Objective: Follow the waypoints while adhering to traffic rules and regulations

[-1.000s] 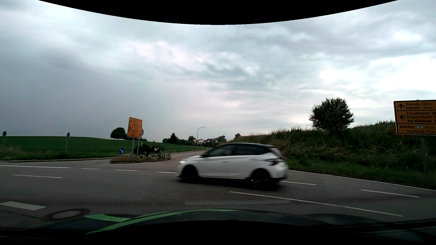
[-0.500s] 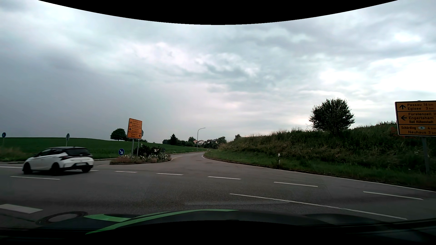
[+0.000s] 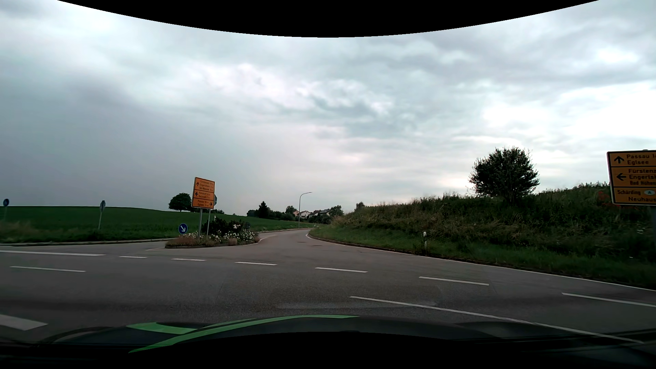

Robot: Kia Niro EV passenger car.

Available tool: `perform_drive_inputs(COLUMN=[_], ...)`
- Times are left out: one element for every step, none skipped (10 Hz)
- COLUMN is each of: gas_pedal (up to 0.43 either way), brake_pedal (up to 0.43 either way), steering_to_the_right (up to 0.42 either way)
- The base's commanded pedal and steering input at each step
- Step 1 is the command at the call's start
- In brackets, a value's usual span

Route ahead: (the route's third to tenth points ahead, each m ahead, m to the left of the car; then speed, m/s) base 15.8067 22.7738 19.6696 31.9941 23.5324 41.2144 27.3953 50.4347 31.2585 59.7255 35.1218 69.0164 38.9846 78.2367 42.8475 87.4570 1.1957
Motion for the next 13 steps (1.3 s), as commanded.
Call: perform_drive_inputs(gas_pedal=[0.311,0.311,0.319,0.319,0.319,0.319,0.319,0.319,0.319,0.319,0.319,0.319,0.319], brake_pedal=[0.000,0.000,0.000,0.000,0.000,0.000,0.000,0.000,0.000,0.000,0.000,0.000,0.000], steering_to_the_right=[-0.212,-0.242,-0.267,-0.291,-0.320,-0.344,-0.359,-0.370,-0.375,-0.375,-0.376,-0.376,-0.377])
